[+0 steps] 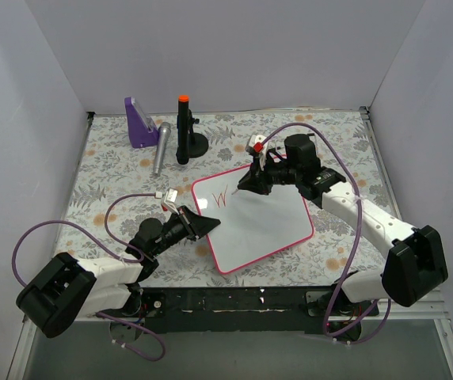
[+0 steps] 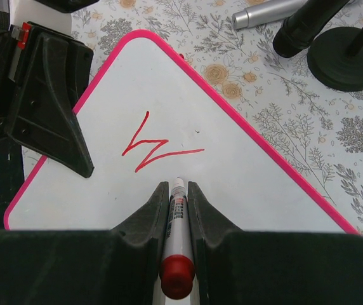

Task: Write a sentence on the whiteboard
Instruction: Write on the whiteboard with the whiteboard marker without the cap.

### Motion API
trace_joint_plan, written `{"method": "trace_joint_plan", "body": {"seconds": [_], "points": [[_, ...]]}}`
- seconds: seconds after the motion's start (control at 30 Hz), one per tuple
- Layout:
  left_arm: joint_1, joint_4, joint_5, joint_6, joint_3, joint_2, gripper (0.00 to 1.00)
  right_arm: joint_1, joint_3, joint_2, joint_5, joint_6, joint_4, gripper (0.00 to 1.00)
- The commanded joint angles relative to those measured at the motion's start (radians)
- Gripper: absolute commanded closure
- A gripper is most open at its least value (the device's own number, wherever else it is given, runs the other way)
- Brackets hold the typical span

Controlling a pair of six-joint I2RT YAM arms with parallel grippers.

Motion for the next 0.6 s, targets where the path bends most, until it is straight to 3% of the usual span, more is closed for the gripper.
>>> {"method": "trace_joint_plan", "body": {"seconds": [0.0, 0.57], "points": [[-0.006, 0.135, 0.012, -0.001, 0.023, -0.014, 1.0, 0.007, 0.02, 0.022, 0.011, 0.02, 0.048, 0.99], [-0.006, 0.14, 0.019, 0.001, 0.027, -0.005, 1.0, 0.026, 0.032, 0.05, -0.032, 0.049, 0.059, 0.99]]}}
